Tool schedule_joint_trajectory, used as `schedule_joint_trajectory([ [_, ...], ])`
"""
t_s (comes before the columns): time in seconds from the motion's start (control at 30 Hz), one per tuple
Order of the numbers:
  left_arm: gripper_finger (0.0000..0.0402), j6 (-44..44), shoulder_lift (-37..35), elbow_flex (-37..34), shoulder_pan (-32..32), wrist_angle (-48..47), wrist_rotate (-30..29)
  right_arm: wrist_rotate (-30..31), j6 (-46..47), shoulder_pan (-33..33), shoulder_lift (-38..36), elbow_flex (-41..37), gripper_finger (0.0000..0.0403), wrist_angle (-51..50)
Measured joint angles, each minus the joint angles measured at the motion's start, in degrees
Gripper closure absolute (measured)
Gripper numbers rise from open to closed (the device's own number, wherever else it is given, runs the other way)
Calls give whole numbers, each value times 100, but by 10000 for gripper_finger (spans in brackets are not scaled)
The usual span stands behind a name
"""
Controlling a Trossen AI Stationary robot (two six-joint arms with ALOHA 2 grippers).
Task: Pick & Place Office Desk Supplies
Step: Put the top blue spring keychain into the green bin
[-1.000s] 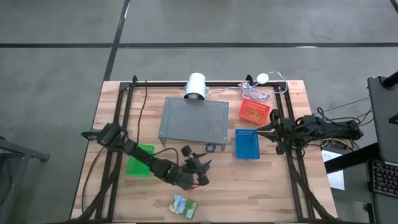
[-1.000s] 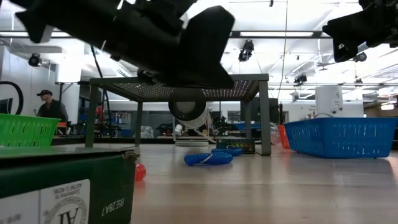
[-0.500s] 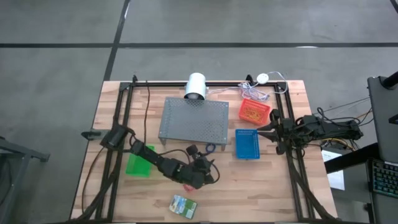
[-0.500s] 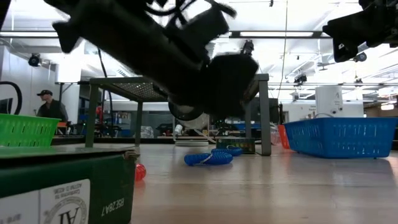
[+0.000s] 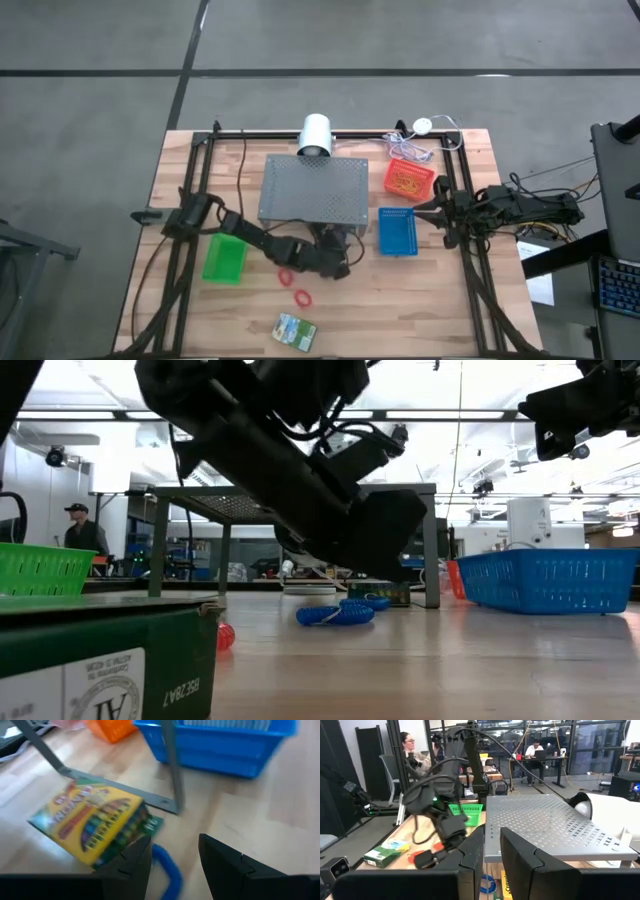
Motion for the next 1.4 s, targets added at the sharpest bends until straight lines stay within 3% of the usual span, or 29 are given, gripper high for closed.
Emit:
schedule_joint_trajectory([
  [0.53, 235, -259, 4, -11, 107, -504, -60, 0, -5, -1, 0, 0, 339, 0],
  [0.97, 235, -755, 0, -15, 294, -858, 508, 0, 7, 0, 0, 0, 339, 2],
  [1.4, 237, -773, 0, -16, 128, -889, 507, 0, -5, -2, 0, 0, 339, 3],
])
